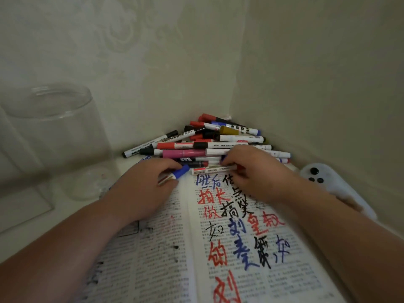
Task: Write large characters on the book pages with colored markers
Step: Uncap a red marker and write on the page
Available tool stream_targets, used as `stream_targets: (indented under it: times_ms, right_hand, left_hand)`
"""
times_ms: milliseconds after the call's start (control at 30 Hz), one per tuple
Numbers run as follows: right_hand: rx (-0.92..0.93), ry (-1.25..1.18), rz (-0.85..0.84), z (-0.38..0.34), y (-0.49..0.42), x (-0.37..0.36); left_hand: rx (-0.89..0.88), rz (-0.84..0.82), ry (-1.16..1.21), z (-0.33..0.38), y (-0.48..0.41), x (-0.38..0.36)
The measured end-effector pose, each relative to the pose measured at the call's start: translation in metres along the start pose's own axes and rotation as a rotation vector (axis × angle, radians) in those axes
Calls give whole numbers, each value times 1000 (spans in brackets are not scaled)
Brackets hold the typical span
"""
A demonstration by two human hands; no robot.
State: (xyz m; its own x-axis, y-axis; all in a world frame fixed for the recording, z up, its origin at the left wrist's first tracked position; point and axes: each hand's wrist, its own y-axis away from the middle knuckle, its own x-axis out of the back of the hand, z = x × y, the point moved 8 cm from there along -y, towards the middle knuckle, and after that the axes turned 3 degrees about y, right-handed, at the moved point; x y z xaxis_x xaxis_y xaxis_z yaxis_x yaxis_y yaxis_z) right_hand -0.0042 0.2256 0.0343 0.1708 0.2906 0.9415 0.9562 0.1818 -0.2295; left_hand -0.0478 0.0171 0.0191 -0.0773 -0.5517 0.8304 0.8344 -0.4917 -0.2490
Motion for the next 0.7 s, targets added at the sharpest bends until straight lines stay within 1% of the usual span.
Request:
stream_targets:
  times_ms: [100, 200, 333, 400, 467, 567, 633, 700]
  right_hand:
    - [-77, -73, 21, 6, 2, 5]
    - [-83, -41, 28, 11, 5, 8]
    - [-200, 25, -51, 30, 11, 12]
    - [-292, 5, -62, 43, 16, 14]
    - [-350, -20, -34, 50, 19, 16]
    - [-341, 1, -2, 50, 15, 13]
    - [-294, -30, 24, 46, 6, 7]
    - [-241, -61, 55, 41, -7, 6]
  left_hand:
    - [-15, -18, -32, -1, -2, -1]
    - [-47, -10, -81, -2, -2, 2]
    - [-76, -11, -162, -3, 0, 5]
    - [-101, -61, -165, 7, -1, 1]
    - [-142, -119, -182, 24, -10, -3]
    - [-244, -187, -264, 42, -33, -14]
    - [-330, -140, -280, 47, -49, -19]
    - [-324, -51, -250, 43, -62, -20]
